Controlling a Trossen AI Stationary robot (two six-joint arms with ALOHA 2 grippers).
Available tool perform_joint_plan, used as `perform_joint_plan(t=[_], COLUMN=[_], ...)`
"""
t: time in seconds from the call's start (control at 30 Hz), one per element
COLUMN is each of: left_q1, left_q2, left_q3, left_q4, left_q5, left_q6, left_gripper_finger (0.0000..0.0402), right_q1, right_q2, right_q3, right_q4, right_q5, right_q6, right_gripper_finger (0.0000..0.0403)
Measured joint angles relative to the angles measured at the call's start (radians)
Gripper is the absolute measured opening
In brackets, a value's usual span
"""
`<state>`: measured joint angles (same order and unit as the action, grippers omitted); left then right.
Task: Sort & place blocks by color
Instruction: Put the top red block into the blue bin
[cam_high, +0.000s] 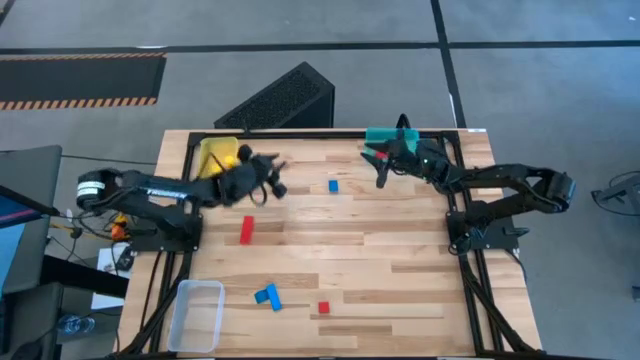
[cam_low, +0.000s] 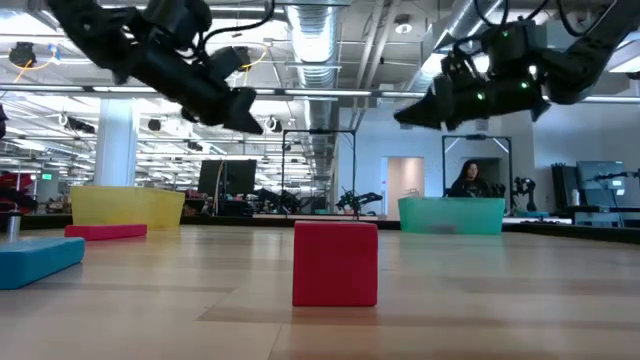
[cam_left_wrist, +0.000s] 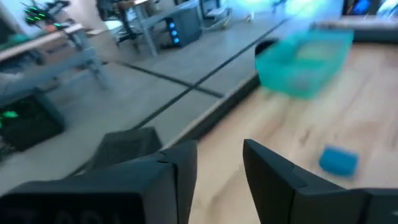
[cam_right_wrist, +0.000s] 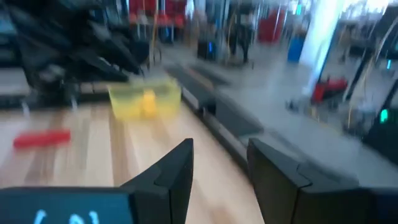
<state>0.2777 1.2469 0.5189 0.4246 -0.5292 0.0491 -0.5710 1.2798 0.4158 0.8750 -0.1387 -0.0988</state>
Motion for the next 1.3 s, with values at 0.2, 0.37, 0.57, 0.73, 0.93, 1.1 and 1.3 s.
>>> perform_joint_plan(t=[0.2, 0.37, 0.57, 0.73, 0.93, 1.1, 1.3], left_q1=[0.136, 0.132, 0.059, 0.004, 0.003, 0.024, 0.025], left_q2=[-0.166, -0.249, -0.250, -0.224, -0.239, -0.267, -0.261], left_q3=[0.233, 0.413, 0.434, 0.434, 0.434, 0.435, 0.435], left_q4=[-0.315, -0.643, -0.843, -0.904, -1.055, -1.198, -1.336], left_q5=[0.276, 0.289, 0.295, 0.243, 0.256, 0.268, 0.318], left_q6=[-0.167, -0.300, -0.525, -0.551, -0.550, -0.560, -0.529], left_gripper_finger=[0.0103, 0.0094, 0.0091, 0.0091, 0.0091, 0.0091, 0.0091], right_q1=[-0.010, -0.018, 0.037, 0.090, 0.185, 0.309, 0.463], right_q2=[-0.026, 0.025, 0.116, 0.176, 0.267, 0.352, 0.443], right_q3=[0.225, 0.518, 0.750, 0.769, 0.770, 0.771, 0.785], right_q4=[-0.116, -0.606, -0.905, -0.924, -0.965, -0.972, -0.989], right_q5=[-0.018, -0.031, -0.128, -0.118, -0.070, -0.032, 0.062], right_q6=[0.151, 0.225, 0.132, 0.173, 0.293, 0.416, 0.484], right_gripper_finger=[0.0170, 0.0157, 0.0144, 0.0134, 0.0134, 0.0137, 0.0135])
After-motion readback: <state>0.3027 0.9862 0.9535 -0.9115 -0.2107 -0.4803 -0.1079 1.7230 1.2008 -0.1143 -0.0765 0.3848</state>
